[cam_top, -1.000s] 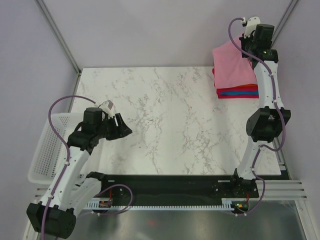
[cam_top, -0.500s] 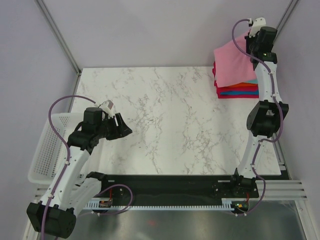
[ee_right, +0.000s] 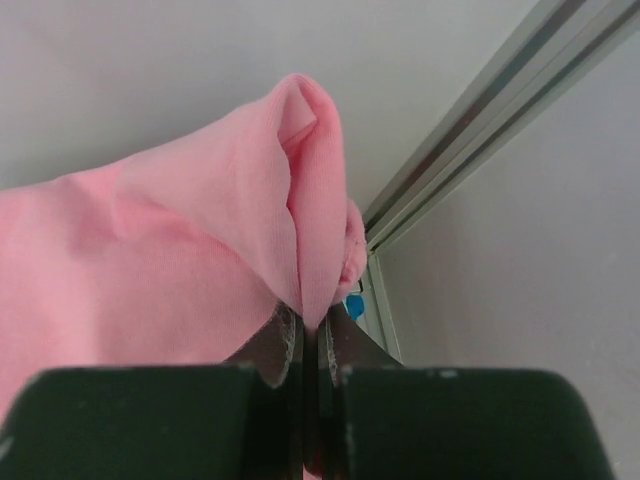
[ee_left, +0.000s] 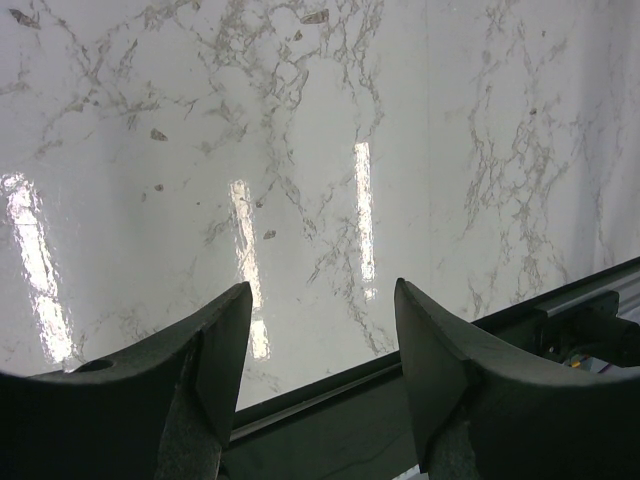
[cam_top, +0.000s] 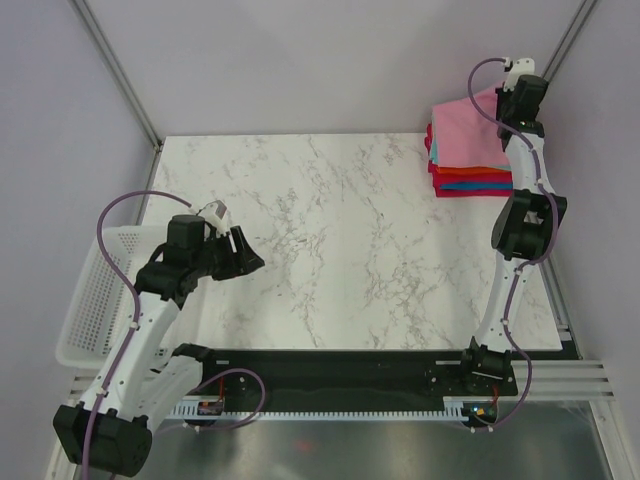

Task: Fold and stack the t-shirts
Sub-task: Neatly place the folded tshirt to the corner, then reset both grippers

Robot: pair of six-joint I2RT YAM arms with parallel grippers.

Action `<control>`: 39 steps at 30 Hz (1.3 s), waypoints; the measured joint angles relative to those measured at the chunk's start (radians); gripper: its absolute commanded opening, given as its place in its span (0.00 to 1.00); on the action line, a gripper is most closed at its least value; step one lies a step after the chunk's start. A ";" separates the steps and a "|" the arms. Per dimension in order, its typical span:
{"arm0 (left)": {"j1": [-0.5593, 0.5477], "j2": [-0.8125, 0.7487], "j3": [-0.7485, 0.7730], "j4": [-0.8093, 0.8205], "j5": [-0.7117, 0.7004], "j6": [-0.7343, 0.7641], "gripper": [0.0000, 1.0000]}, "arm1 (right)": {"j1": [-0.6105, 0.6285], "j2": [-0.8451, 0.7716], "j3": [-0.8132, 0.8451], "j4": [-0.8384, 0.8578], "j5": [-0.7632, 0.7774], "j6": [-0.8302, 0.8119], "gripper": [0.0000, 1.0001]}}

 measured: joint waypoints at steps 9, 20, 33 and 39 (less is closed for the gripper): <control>0.000 0.007 0.000 0.000 0.000 0.000 0.66 | -0.013 0.061 0.000 0.094 0.053 0.059 0.55; 0.000 -0.002 0.000 0.000 -0.012 0.000 0.66 | -0.027 0.106 0.028 0.164 0.183 0.158 0.98; 0.000 -0.042 0.000 0.005 -0.015 0.000 0.67 | -0.113 -0.445 -0.464 0.320 0.042 0.576 0.98; 0.000 -0.047 0.000 0.011 -0.014 0.000 0.67 | -0.088 -0.755 -0.780 0.357 -0.092 0.768 0.98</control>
